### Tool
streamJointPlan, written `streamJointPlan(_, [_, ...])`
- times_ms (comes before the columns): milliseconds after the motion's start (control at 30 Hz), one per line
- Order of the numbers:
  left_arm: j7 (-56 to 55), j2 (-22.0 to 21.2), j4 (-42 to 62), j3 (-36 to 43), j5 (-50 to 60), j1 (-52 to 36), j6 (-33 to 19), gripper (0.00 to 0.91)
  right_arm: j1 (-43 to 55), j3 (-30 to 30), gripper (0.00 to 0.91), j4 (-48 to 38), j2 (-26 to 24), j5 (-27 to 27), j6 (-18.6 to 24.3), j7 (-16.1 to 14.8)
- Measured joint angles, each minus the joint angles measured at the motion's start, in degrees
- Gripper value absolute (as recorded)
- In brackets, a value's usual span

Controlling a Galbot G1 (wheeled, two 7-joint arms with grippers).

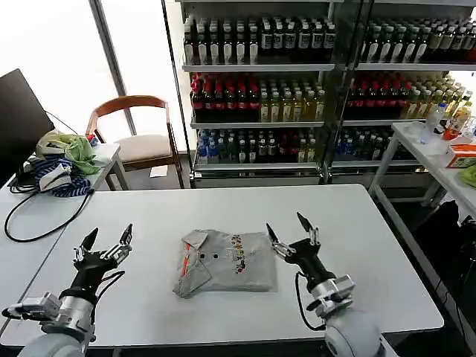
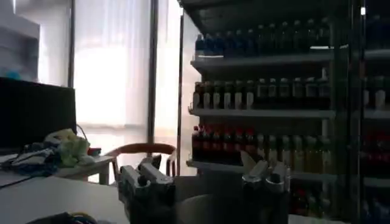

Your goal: Fold and organize the clothes.

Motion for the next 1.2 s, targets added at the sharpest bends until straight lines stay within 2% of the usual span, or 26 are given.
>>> streamJointPlan(167, [0.96, -1.96, -0.63, -0.24, 2.92, 1.58, -1.74, 0.907, -5.04, 3.83, 0.907, 1.24, -0.91, 1.73, 1.74, -1.34])
streamJointPlan(533, [2.11, -3.26, -0.95, 0.32, 7.69, 4.37, -4.46, 0.907, -13.99, 10.69, 0.907, 2.84, 0.02, 5.37, 3.51, -3.02])
streamJointPlan(1200, [2.18, -4.39, -0.89, 3.81, 11.58, 5.74, -5.77, 0.907, -20.72, 12.39, 0.907, 3.25, 0.37, 4.75, 6.49, -4.62])
